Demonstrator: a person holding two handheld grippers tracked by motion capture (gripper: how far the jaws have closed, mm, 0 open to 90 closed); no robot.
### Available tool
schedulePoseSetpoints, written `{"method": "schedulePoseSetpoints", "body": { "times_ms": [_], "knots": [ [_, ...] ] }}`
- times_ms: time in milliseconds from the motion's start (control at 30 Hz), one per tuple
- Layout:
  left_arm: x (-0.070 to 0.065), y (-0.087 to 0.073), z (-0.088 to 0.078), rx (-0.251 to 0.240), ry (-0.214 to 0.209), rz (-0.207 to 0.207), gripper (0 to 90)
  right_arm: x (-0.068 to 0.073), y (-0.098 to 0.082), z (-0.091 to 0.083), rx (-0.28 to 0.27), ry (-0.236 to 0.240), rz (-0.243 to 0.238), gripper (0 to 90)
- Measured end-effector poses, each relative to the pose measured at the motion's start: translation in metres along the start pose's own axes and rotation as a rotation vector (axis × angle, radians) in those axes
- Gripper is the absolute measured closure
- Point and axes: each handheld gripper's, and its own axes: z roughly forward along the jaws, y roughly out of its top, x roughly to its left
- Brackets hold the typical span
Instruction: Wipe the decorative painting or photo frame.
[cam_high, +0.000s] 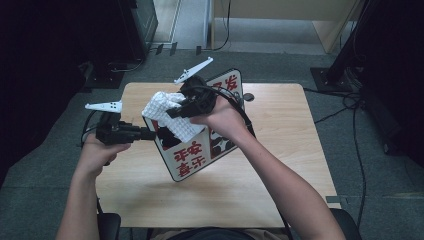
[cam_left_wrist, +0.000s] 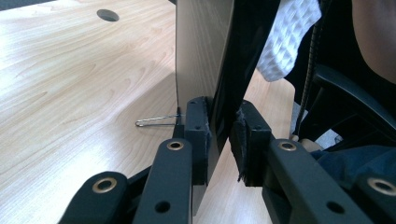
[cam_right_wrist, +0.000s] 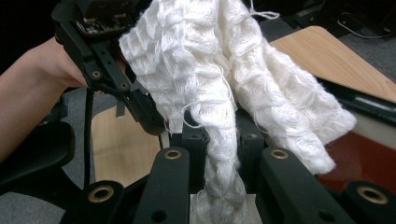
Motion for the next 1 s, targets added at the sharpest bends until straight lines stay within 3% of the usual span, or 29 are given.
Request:
{"method": "schedulePoseSetpoints", "body": {
  "times_ms": [1000],
  "knots": [
    [0.000, 0.000, 0.000, 0.004, 0.000, 0.007, 77.5, -0.008, -0.032, 0.015, 0.029, 0.017, 0.004, 79.5]
  ]
}}
